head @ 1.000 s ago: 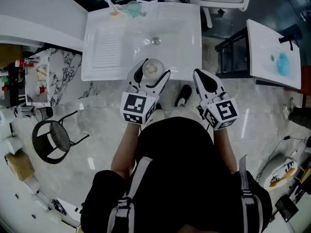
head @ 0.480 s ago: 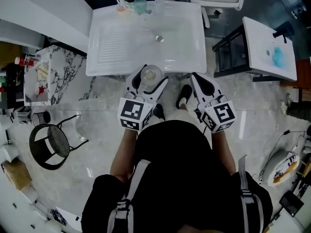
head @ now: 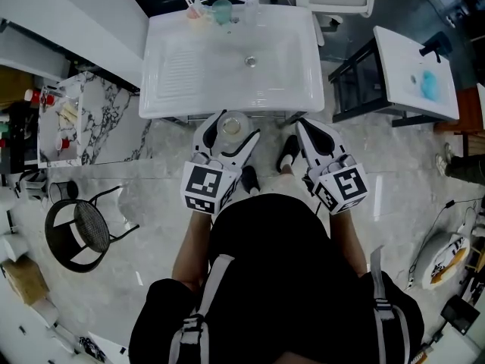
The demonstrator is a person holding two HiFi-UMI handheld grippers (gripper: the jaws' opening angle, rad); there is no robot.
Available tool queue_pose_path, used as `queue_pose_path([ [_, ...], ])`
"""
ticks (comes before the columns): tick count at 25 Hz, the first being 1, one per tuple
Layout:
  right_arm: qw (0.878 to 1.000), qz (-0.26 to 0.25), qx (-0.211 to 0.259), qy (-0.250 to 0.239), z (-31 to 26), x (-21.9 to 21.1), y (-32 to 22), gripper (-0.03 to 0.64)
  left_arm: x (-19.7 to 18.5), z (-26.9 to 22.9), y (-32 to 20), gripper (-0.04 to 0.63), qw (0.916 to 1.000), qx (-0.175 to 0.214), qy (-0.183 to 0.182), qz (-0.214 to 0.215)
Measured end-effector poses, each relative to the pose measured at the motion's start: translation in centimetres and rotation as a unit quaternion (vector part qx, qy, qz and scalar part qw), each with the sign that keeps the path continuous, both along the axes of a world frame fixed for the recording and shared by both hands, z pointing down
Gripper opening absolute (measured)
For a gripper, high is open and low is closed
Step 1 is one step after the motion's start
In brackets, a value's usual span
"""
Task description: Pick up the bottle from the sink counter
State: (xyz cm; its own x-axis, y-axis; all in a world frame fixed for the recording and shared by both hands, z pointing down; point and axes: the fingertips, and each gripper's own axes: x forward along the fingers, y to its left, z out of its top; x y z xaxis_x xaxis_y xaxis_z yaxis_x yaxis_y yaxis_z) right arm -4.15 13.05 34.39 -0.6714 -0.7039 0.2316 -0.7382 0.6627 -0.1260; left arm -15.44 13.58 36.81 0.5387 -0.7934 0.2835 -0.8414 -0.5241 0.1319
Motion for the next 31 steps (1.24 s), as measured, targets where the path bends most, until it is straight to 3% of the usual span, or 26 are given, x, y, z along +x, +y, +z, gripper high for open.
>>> queue_pose_path([
  [11,1.0,-0.018,0.026,-0.002,-1.5,-1.9,0.9,0.003,-1.7,-1.0,1.1,0.345,0.9999,0.006,0.005,-0.013],
  [31,0.999,-0.026,0.015,0.014,-0.9,-2.0,1.7,0.003,-0.9,-0.9,1.0,0.345,0.9998,0.006,0.013,-0.011],
])
